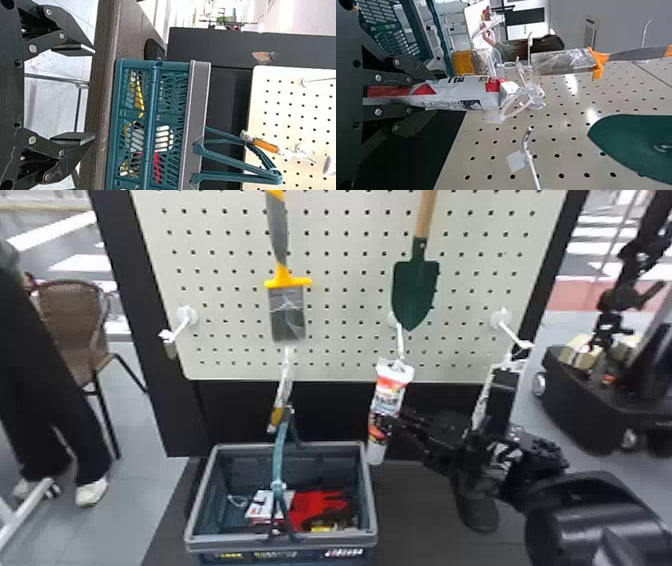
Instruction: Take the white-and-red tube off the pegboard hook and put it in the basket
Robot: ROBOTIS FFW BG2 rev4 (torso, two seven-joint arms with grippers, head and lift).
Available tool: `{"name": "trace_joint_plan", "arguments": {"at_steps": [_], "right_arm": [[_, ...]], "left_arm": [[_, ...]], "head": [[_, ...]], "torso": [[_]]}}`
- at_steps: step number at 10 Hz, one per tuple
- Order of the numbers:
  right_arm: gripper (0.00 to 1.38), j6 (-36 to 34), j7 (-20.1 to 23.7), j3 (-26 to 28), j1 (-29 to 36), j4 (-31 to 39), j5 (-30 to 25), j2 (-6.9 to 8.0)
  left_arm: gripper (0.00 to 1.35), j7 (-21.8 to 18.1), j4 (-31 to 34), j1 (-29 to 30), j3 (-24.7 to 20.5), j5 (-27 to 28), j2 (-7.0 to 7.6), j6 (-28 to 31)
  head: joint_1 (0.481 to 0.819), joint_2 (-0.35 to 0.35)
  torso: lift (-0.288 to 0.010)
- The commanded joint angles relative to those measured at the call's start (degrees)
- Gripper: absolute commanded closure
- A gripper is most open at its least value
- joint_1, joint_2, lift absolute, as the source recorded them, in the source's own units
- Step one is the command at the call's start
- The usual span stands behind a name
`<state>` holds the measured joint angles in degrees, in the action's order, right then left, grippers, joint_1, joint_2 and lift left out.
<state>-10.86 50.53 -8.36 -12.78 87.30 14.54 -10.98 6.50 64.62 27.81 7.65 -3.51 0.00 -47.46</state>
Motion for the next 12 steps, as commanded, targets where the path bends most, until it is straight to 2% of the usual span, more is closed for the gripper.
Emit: {"name": "trace_joint_plan", "arguments": {"at_steps": [1,3,12], "right_arm": [[1.02,-0.3,0.0,0.0,0.5,1.5,0.0,0.00],[1.02,-0.4,-0.2,0.0,1.0,2.2,0.2,0.17],[1.02,0.7,0.3,-2.5,0.6,-6.2,8.5,2.64]], "left_arm": [[0.51,0.0,0.0,-0.1,0.1,0.0,-0.15,0.0],[0.51,0.0,0.0,-0.1,0.1,0.0,-0.15,0.0],[0.51,0.0,-0.1,-0.5,0.3,0.0,-0.15,0.3]], "head": [[0.549,0.000],[0.549,0.000],[0.549,0.000]], "torso": [[-0.100],[-0.100],[-0.100]]}}
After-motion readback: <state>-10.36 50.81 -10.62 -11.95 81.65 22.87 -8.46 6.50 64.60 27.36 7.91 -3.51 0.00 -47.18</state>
